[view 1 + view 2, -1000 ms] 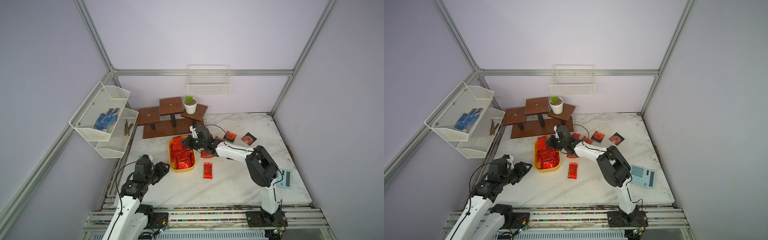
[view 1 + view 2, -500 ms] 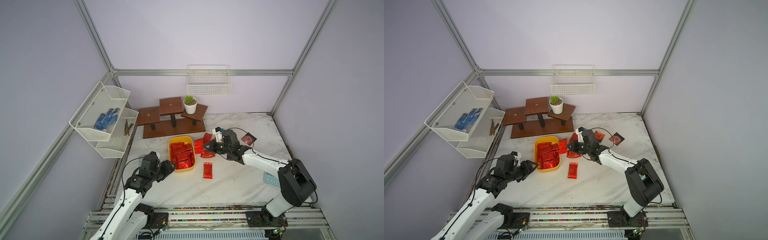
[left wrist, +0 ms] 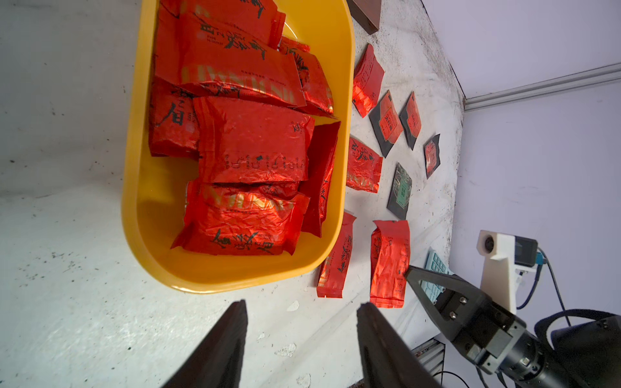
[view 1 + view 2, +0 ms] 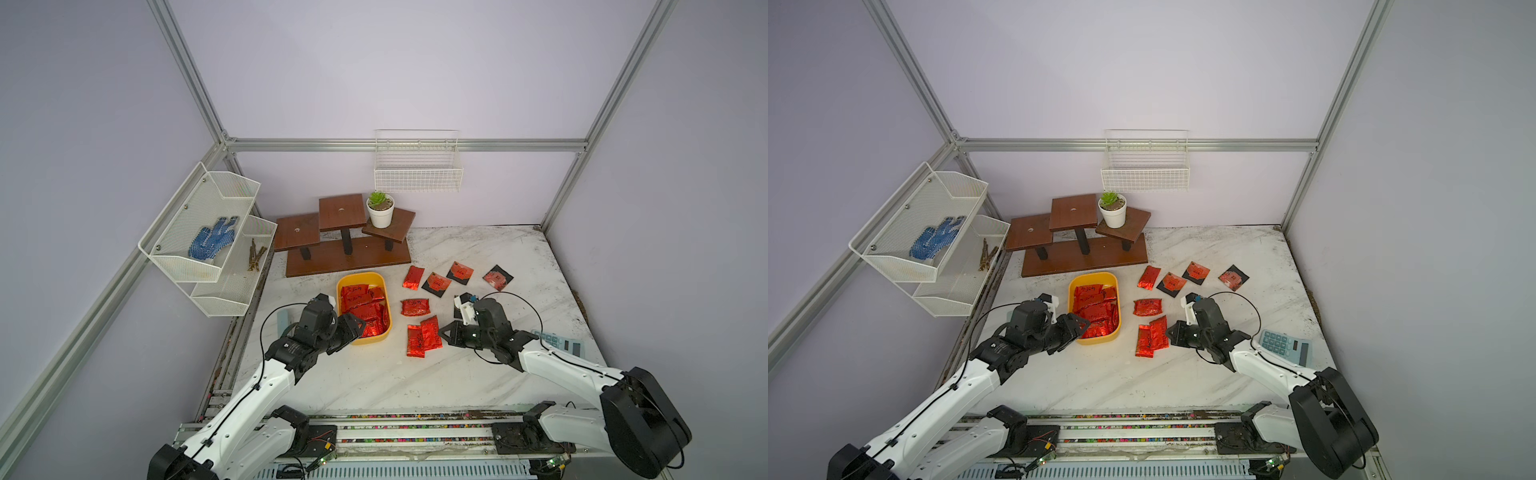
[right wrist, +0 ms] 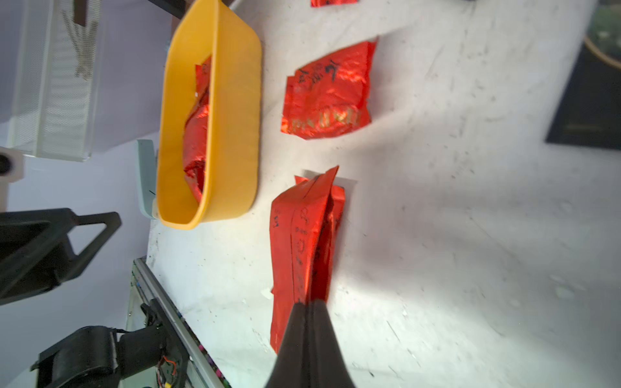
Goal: Take the tea bags out of the storage box
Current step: Place the tea bag at the center of the board.
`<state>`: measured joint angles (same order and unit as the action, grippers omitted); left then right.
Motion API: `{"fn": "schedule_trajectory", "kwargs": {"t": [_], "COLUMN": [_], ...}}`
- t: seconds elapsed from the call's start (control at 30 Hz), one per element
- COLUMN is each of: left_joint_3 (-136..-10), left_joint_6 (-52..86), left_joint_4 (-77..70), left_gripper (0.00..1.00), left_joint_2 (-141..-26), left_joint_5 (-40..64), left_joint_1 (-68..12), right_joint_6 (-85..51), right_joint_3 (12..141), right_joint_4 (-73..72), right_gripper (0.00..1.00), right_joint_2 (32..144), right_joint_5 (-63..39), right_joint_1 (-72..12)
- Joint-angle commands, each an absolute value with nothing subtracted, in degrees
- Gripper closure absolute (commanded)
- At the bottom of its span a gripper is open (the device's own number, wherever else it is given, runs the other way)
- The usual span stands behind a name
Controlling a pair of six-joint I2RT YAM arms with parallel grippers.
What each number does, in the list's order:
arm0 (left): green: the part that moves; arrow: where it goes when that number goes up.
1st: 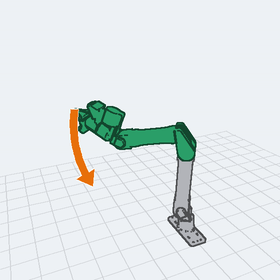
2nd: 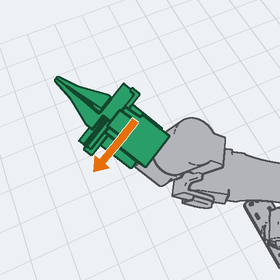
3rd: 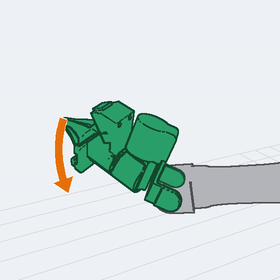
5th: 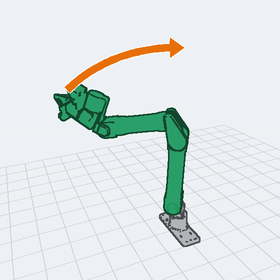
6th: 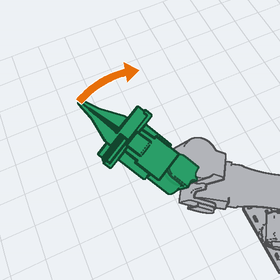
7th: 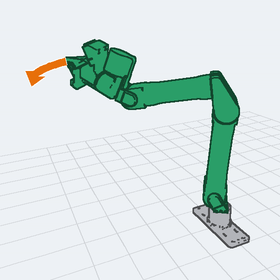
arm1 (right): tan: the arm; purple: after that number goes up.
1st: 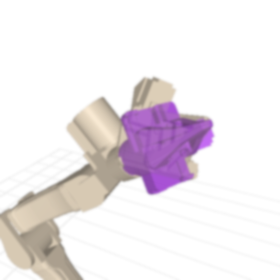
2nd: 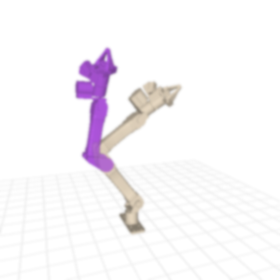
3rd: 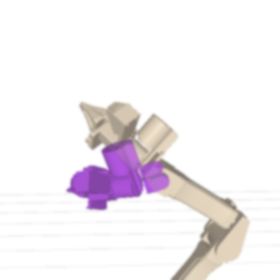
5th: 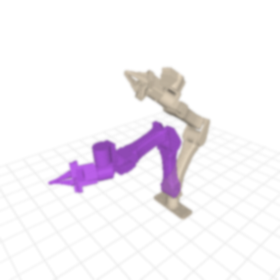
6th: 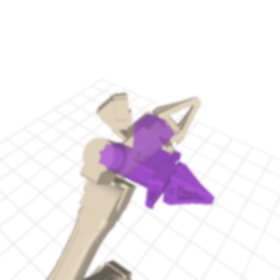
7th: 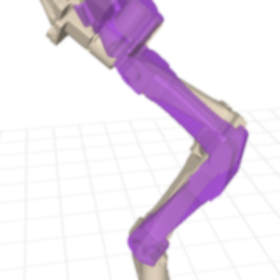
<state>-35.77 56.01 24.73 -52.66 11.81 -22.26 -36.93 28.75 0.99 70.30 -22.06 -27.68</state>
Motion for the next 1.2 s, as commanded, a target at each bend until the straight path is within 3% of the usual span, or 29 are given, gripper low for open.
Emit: {"fn": "schedule_trajectory", "kwargs": {"t": [0.0,0.63,0.7,0.93,1.17], "left_joint_3": [-37.8,-43.1,-45.1,-51.7,-56.8], "left_joint_6": [56.2,51.0,49.3,43.7,39.8], "left_joint_4": [22.5,27.6,29.8,35.2,37.0], "left_gripper": [0.43,0.42,0.42,0.42,0.50], "left_joint_2": [-52.9,-57.4,-58.5,-63.7,-70.8], "left_joint_5": [10.9,6.3,5.2,3.4,5.8], "left_joint_1": [-22.5,-22.4,-22.2,-21.0,-21.3], "right_joint_6": [-36.2,-39.2,-38.5,-35.8,-32.2], "right_joint_3": [26.0,23.4,23.7,26.3,31.4], "right_joint_4": [1.9,-3.4,-1.7,8.0,13.7], "right_gripper": [1.00,0.99,0.93,0.56,0.51], "right_joint_2": [69.2,76.2,75.0,68.3,62.5], "right_joint_5": [-19.2,-15.6,-14.1,-6.4,-3.1], "right_joint_1": [-27.3,-26.2,-26.1,-25.9,-25.8]}}
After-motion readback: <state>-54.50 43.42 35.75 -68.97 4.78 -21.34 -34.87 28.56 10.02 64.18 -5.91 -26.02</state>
